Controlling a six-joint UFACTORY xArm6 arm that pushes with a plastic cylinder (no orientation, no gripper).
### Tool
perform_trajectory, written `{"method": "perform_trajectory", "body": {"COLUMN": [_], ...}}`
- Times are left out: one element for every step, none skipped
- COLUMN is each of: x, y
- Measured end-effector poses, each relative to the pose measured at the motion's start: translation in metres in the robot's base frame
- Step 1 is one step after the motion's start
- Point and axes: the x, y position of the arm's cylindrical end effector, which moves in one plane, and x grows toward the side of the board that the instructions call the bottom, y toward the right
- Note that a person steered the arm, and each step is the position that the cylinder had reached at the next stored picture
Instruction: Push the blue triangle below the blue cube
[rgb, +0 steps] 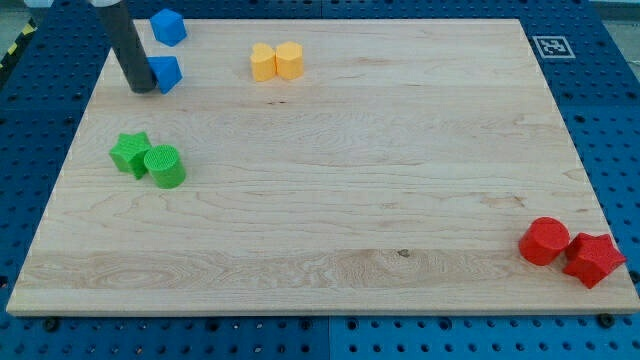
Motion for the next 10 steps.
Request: {"method": "perform_trajectory", "body": {"x": [0.009,0.032,0.033,0.007,-0.011,-0.009,0.017,0.015,-0.02,-0.037], "y": [-0.001,-0.001,0.018,0.037,0.038,0.038,0.045,0.051,0.051,0.051]}}
